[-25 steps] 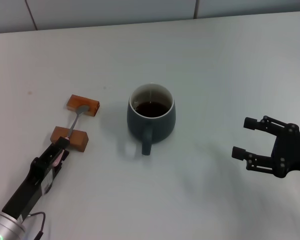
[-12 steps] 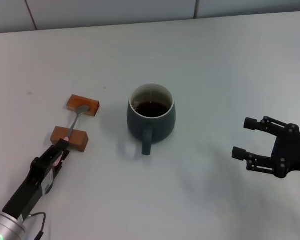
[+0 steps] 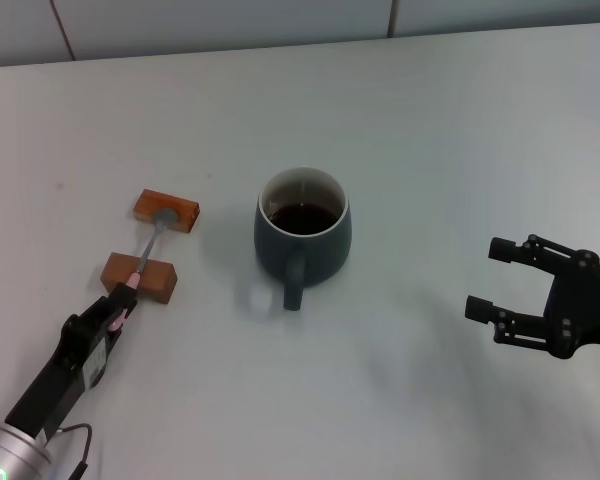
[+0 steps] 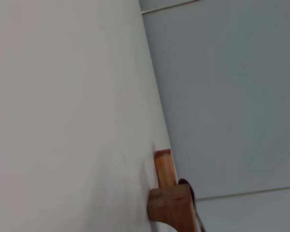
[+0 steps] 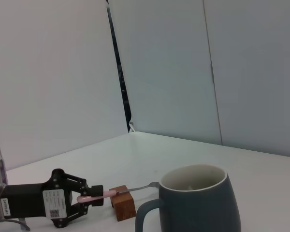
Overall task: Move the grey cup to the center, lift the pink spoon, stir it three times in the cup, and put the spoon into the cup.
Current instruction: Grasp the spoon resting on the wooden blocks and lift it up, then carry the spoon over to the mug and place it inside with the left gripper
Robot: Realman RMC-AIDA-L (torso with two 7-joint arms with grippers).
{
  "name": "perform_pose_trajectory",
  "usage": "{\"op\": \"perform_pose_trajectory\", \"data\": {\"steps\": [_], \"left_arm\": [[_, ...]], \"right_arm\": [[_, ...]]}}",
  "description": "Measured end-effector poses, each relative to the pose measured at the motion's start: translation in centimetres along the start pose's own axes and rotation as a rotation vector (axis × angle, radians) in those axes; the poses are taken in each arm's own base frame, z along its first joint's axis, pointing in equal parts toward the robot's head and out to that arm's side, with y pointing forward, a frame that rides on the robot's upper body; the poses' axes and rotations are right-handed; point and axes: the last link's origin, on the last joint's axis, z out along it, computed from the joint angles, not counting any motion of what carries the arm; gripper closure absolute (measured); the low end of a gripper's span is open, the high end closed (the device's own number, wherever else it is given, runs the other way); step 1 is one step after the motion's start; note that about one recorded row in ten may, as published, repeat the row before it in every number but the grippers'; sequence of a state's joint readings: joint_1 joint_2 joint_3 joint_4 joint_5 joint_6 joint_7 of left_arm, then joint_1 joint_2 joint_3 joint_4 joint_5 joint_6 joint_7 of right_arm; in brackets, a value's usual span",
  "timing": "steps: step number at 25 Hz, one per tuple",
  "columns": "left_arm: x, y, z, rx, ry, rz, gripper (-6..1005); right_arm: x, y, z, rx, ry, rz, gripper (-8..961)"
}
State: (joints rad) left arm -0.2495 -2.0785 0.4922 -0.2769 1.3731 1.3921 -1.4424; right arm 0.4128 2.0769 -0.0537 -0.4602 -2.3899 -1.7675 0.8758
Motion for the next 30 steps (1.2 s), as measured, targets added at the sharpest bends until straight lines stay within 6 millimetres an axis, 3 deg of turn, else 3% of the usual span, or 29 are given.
{"op": "perform_pose_trajectory", "data": {"steps": [5, 11, 12, 13, 16, 17, 18, 22, 27, 30], "left_arm": [[0.7, 1.0, 0.4, -0.069, -0.016, 0.048, 841], [4.7, 5.6, 3.0, -0.326, -0.154, 0.231, 873], [6.5, 7.0, 4.2, -0.351, -0.23, 0.319, 873], [6.5, 7.0, 4.2, -0.351, -0.23, 0.319, 873], [9.6, 10.0, 6.3, -0.359, -0.356, 0.519, 873], [11.4, 12.7, 7.7, -0.341, -0.443, 0.7, 873], [11.4, 12.7, 7.7, -0.341, -0.443, 0.7, 873], [13.7, 18.9, 9.2, -0.303, -0.533, 1.111, 873], [13.3, 25.7, 10.2, -0.31, -0.697, 1.515, 873], [12.9, 26.7, 10.2, -0.306, -0.783, 1.596, 873]], "right_arm": [[0.0, 0.0, 0.0, 0.001, 0.0, 0.0, 114], [0.0, 0.0, 0.0, -0.002, -0.002, 0.0, 114], [0.0, 0.1, 0.0, -0.003, -0.004, 0.0, 114], [0.0, 0.1, 0.0, -0.003, -0.004, 0.0, 114], [-0.1, 0.1, 0.0, -0.004, -0.008, 0.0, 114], [-0.1, 0.1, 0.0, -0.002, -0.009, 0.0, 114], [-0.1, 0.1, 0.0, -0.002, -0.009, 0.0, 114], [-0.1, 0.0, 0.1, -0.002, -0.01, -0.002, 114], [-0.2, 0.1, 0.2, -0.005, -0.016, -0.001, 114], [-0.2, 0.1, 0.2, -0.003, -0.02, 0.001, 114]]}}
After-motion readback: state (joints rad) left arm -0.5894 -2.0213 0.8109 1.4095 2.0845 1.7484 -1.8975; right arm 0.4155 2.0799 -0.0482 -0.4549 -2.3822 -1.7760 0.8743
